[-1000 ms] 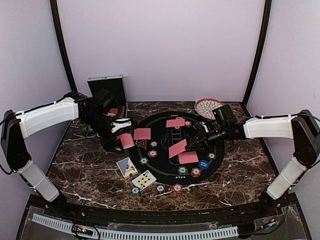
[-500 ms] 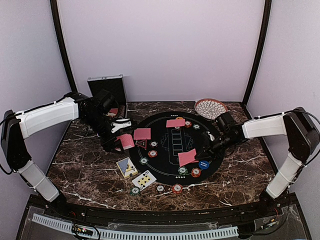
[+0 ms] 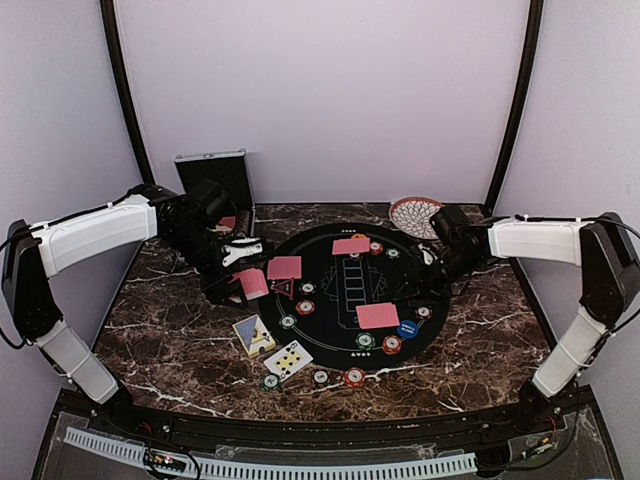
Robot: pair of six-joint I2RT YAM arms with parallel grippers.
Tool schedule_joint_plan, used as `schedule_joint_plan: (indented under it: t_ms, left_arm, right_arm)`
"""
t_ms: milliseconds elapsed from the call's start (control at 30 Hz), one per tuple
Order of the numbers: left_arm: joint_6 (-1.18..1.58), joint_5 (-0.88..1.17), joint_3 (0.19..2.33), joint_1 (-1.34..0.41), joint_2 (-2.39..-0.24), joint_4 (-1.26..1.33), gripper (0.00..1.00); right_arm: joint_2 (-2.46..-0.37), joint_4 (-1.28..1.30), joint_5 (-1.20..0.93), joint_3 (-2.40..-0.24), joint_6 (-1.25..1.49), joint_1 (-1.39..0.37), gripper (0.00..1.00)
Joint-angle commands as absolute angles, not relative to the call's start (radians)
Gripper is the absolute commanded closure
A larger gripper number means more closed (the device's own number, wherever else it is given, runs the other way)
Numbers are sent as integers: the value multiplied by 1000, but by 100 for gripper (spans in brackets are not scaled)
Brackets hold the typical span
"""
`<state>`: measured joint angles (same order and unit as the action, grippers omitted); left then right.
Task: Distribute texas hold em gaming equipment
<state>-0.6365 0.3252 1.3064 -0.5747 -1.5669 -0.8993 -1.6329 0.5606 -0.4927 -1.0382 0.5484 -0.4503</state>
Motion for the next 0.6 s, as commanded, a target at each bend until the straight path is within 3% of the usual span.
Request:
schedule_joint_plan:
  t_ms: [0, 67, 200, 567]
  left_arm:
    - [-651, 356, 1330, -571, -1549, -928, 100]
    - [-650, 355, 1329, -570, -1548, -928, 100]
    - [-643, 361, 1335, -571, -1545, -922, 100]
    - [-635, 371, 1358, -571, -1551, -918, 100]
  right_arm:
    - [-1572, 603, -436, -1123, 541, -451, 37]
    - [-1562, 577, -440, -1146, 555, -472, 29]
    - [-1575, 454, -515, -1172, 628, -546, 2]
    - [-1805, -94, -743, -1285, 972, -784, 1]
